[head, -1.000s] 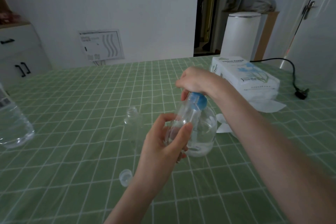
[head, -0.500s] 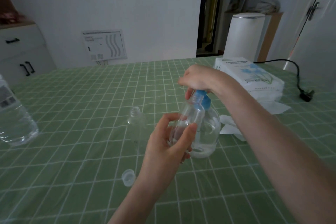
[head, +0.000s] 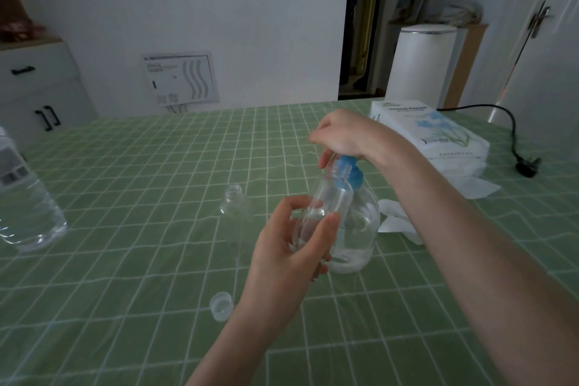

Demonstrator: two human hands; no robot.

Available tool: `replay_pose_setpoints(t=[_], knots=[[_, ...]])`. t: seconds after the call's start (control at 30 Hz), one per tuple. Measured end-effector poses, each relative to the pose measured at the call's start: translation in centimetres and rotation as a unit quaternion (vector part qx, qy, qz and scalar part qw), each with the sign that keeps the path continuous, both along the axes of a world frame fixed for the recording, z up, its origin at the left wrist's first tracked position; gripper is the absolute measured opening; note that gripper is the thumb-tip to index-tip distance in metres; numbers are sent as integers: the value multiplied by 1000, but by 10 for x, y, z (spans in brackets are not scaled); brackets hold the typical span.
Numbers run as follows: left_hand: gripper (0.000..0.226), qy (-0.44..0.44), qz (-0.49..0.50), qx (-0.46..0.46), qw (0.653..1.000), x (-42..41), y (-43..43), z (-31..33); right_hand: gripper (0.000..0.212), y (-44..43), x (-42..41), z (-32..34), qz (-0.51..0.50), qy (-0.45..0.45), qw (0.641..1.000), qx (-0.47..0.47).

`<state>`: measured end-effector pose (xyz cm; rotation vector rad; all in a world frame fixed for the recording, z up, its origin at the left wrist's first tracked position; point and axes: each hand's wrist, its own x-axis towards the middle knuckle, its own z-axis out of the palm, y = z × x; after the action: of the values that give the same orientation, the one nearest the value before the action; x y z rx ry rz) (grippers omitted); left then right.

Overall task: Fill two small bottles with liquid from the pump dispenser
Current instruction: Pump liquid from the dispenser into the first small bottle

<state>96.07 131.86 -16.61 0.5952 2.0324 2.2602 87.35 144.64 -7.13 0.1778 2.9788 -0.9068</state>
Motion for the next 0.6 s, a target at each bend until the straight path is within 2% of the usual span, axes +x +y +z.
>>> replay_pose_setpoints(t=[0.23,0.4,0.6], knots=[[35,0,-7,1,1000,0,-1,-1,34,-1,-1,0,0,-22,1000,4],[43,-2,0,-16,1000,0,-2,-2,40,-1,-2,-9,-5,-32,999,-17],[37,-1,3,-16,1000,0,-2,-2,36,-1,0,-8,-6,-17,1000,-15]])
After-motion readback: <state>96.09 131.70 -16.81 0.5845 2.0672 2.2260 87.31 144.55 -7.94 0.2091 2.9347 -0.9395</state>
